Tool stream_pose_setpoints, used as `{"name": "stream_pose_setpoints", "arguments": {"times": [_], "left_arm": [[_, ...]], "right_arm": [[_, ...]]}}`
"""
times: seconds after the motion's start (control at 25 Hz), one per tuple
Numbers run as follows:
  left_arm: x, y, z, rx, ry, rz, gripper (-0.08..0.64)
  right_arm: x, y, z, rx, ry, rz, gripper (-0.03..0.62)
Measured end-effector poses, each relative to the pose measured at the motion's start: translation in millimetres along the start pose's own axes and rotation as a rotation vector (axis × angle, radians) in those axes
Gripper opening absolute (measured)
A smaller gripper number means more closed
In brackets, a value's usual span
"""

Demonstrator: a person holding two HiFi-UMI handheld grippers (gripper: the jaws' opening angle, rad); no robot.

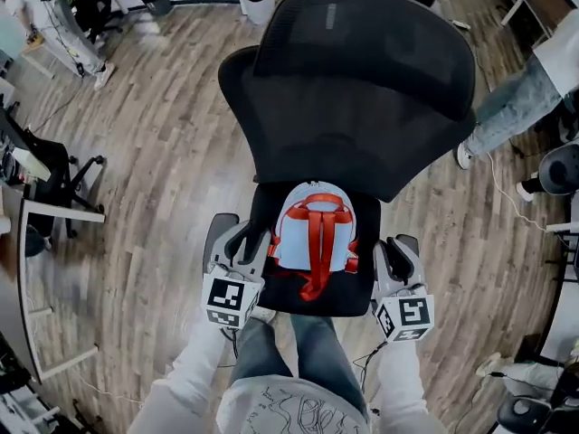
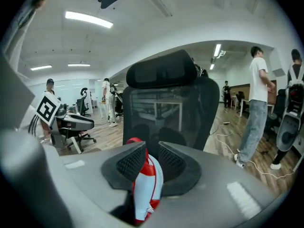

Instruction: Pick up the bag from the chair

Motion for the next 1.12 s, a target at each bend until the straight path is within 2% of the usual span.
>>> {"name": "stream_pose_setpoints", "arguments": {"times": [0.16, 0.36, 0.68, 0.88, 1.12], "left_arm": [[35, 33, -3, 0.028, 0.036, 0.098, 0.146], [68, 56, 4, 0.011, 0.112, 0.164, 0.191], [120, 113, 23, 0.035, 0.210, 0.278, 0.209], [136, 132, 28, 0.020, 0.239, 0.299, 0.209], [149, 148, 29, -0.010, 0.337, 0.318, 0.207]], "right_arm": [[35, 39, -13, -0.021, -0.114, 0.066, 0.110], [70, 59, -12, -0.034, -0.217, 0.123, 0.131], [110, 119, -8, -0.081, -0.323, 0.216, 0.181], [129, 138, -7, -0.071, -0.349, 0.242, 0.199], [151, 159, -4, -0.098, -0.436, 0.300, 0.213]]}}
Point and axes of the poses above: the fingertips, and each gripper's own axes: x forward along the fingers, z to its left, y out of its underside, the point moved 5 cm from there along -x, backward along the fingers, and after that the axes turned 11 degrees about y, right-handed, at the moved point
